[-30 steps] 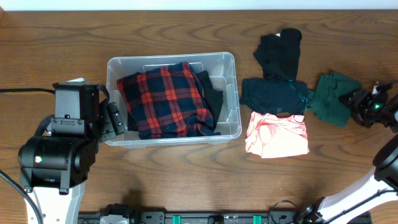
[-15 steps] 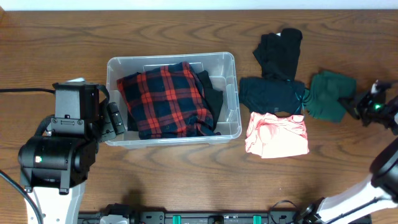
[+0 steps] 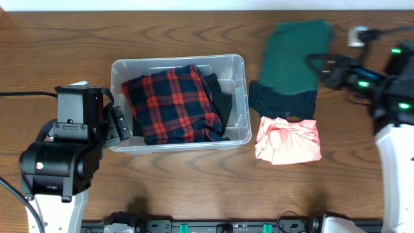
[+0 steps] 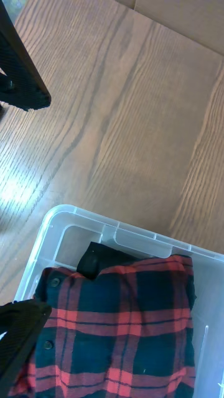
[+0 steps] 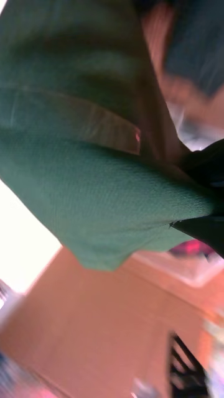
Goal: Pack container
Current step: 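Grasp the dark green garment with the right gripper and lift toward bin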
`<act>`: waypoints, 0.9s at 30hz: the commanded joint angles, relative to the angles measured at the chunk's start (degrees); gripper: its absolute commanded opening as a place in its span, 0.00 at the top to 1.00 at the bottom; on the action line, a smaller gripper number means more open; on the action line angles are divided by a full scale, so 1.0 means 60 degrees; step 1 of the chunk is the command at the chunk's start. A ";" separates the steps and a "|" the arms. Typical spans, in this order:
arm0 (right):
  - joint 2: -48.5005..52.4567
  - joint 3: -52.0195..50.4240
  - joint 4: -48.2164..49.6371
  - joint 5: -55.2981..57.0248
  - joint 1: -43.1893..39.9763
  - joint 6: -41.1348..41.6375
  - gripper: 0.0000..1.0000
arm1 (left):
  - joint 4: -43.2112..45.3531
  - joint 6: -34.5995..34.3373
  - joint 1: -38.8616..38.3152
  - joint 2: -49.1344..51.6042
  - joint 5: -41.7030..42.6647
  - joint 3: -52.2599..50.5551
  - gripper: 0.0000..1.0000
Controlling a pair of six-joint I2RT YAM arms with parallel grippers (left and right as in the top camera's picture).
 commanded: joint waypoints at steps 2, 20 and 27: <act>0.0211 0.0069 0.0736 0.0193 0.2004 0.0554 0.99 | -0.0029 -0.0080 0.0047 -0.0007 -0.0149 0.0022 0.02; 0.4411 0.0069 0.1694 0.5275 0.4940 0.0015 0.99 | -0.0029 -0.0080 0.0047 -0.0007 -0.0149 0.0022 0.02; 0.4444 0.0073 0.1362 0.5825 0.4994 0.0015 0.89 | -0.0029 -0.0080 0.0047 -0.0007 -0.0149 0.0022 0.02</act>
